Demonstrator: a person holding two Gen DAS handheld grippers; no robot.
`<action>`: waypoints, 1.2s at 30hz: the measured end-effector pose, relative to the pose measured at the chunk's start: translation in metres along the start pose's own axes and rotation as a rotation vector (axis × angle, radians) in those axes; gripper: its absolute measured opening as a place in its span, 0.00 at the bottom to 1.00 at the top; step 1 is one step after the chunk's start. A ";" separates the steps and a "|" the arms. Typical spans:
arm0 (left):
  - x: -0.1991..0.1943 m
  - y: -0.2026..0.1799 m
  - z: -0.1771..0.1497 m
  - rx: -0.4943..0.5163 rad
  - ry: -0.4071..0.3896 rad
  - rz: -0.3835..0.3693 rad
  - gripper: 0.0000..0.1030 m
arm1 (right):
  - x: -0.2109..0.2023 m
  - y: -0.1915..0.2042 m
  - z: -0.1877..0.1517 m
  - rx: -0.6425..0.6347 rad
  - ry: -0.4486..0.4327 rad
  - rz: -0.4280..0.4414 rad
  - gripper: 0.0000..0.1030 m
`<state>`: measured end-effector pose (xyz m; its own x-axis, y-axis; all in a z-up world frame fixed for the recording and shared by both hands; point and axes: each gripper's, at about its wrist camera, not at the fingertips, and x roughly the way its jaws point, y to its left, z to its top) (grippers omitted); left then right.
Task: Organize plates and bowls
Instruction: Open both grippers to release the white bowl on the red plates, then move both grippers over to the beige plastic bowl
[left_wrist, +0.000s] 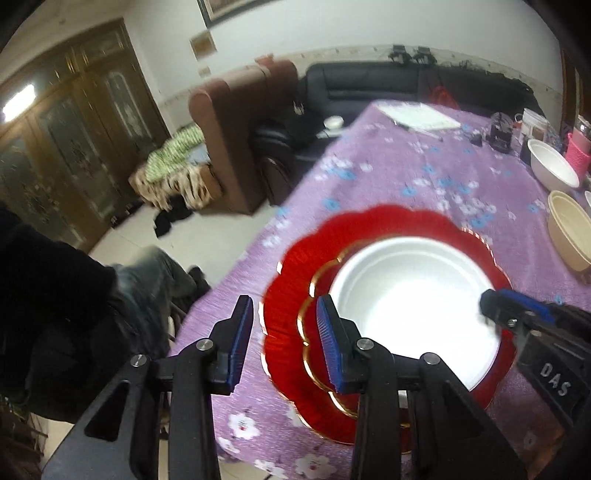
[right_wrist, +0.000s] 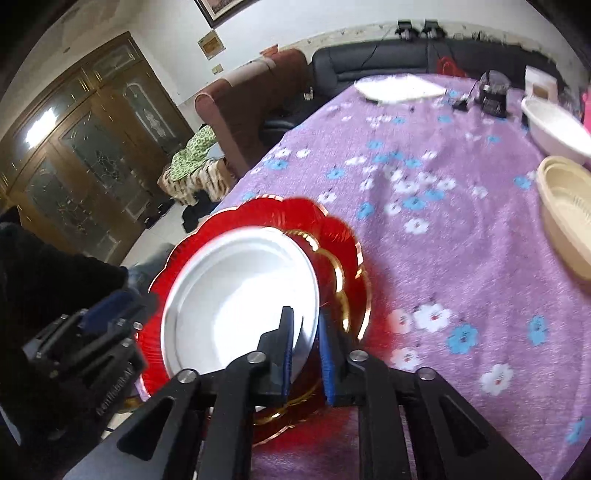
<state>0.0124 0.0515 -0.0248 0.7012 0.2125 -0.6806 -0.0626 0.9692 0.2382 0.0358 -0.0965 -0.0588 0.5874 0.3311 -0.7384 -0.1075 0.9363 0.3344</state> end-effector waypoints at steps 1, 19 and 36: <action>-0.004 0.002 0.001 -0.003 -0.015 0.003 0.33 | -0.007 0.000 -0.001 -0.011 -0.023 -0.007 0.24; -0.065 -0.020 0.024 0.028 -0.142 -0.068 0.35 | -0.101 -0.044 0.004 0.034 -0.267 0.037 0.37; -0.087 -0.145 0.058 0.172 -0.166 -0.186 0.35 | -0.173 -0.172 0.016 0.194 -0.405 -0.058 0.43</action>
<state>0.0015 -0.1148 0.0405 0.7970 -0.0034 -0.6040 0.1891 0.9511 0.2441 -0.0349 -0.3167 0.0211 0.8587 0.1706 -0.4833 0.0639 0.9000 0.4312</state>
